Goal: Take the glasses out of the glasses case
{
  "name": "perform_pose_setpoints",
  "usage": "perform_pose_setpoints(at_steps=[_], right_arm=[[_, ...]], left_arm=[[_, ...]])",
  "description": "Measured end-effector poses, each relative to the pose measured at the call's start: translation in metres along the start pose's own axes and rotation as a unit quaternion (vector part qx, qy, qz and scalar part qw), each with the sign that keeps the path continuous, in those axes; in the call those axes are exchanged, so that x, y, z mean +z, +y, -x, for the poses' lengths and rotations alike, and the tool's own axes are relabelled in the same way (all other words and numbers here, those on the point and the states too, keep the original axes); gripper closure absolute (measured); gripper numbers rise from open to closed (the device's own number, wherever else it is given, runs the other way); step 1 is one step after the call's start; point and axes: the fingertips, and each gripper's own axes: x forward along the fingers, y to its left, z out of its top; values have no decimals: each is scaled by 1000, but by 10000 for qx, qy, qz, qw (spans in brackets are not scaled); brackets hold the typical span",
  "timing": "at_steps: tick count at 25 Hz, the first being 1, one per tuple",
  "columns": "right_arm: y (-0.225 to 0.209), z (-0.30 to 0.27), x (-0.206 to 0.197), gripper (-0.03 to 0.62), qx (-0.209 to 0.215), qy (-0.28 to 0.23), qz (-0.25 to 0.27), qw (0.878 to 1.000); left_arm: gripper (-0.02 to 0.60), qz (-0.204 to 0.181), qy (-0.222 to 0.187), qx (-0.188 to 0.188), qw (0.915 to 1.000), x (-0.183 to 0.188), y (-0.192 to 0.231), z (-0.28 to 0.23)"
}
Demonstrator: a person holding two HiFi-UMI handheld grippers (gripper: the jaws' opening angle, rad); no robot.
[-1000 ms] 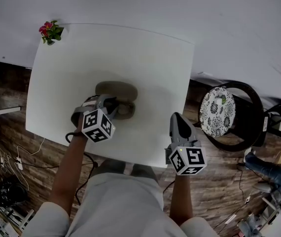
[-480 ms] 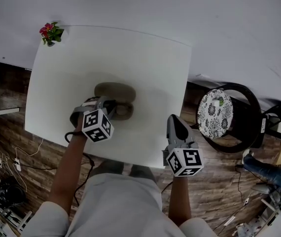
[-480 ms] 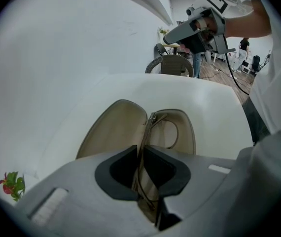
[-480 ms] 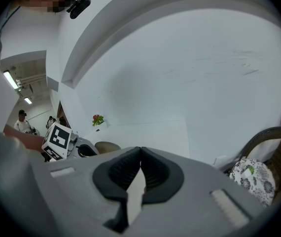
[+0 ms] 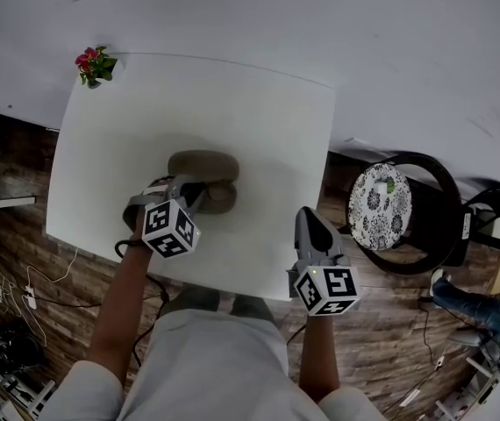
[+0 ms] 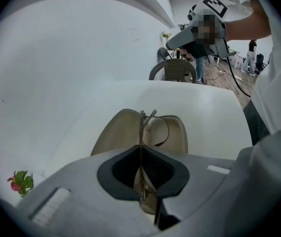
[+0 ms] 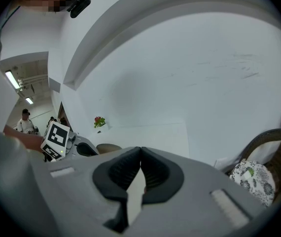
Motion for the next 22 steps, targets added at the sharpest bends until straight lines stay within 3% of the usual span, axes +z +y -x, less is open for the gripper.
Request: perform_pose_setpoints(at_steps=[10, 17, 22], right_arm=[[8, 14, 14, 591, 91, -212, 83, 9997], [17, 32, 24, 591, 199, -359, 166, 9990], [24, 47, 32, 591, 283, -490, 259, 9981]], left_arm=[[558, 544, -456, 625, 9955, 13, 16, 41], [558, 1045, -842, 1232, 9833, 21, 26, 86], [558, 1383, -1097, 1710, 9693, 22, 30, 123]])
